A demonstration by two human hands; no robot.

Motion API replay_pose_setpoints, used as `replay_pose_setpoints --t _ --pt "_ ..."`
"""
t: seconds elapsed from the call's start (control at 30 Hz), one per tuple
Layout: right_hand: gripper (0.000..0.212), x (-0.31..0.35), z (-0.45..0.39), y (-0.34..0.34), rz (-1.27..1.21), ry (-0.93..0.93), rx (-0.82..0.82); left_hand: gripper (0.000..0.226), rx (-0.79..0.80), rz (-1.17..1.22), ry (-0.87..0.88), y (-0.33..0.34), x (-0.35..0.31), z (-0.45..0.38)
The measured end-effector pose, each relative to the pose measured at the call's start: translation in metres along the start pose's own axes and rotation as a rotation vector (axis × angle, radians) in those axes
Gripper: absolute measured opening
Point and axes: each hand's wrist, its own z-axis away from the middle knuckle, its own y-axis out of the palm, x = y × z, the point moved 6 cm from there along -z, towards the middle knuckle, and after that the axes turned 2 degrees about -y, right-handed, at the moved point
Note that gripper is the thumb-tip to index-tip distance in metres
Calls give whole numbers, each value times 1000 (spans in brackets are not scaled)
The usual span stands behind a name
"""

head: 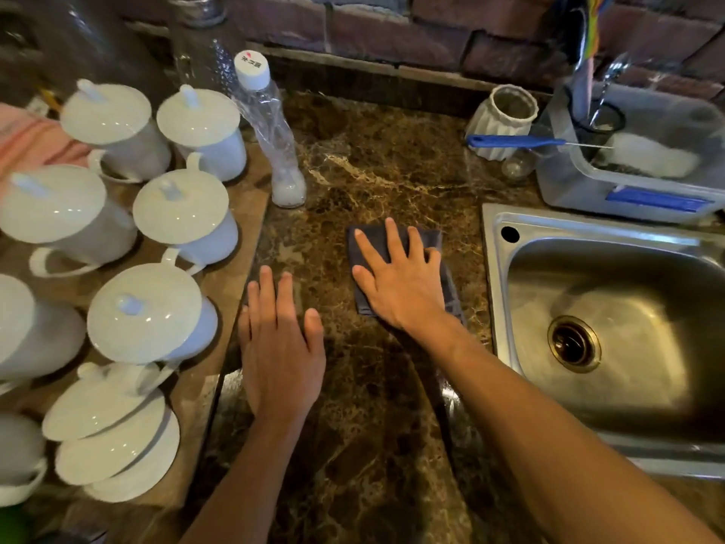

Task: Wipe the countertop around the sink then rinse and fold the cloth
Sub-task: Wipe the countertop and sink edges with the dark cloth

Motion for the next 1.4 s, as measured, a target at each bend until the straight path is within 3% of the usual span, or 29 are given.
replay_pose_setpoints --t 0.17,0.3,0.4,0.47,0.57,0.67,0.8,0.93,1.03,1.17,1.3,1.4 --pt "61 39 -4 5 6 -197 31 61 -23 50 -14 1 2 0" --pt "64 101 21 17 26 -622 -3 62 -55 121 -28 0 4 0" --pt "66 109 4 18 67 -722 14 62 -56 128 -37 -1 4 1" --pt "57 103 -11 13 106 -691 8 63 -29 64 4 2 3 2" --pt "51 67 -29 3 -17 -476 -2 63 6 -29 39 6 3 2" --pt "53 -13 -33 1 -32 -247 -24 64 22 -110 46 8 1 1" --pt "54 -104 -20 -2 -62 52 78 63 55 -138 35 8 -1 0" --pt "57 -76 38 8 -27 51 -22 58 53 -121 19 4 -3 -1" --pt "56 -28 101 19 -110 29 -3 58 53 -107 15 4 -5 0" --pt "57 70 163 35 -97 -210 22 61 12 -43 23 1 -4 0" --pt "50 70 123 29 -157 -320 -17 64 31 19 4 1 0 0" --pt "52 45 56 19 -140 -240 -88 66 73 -21 15 3 0 -1"
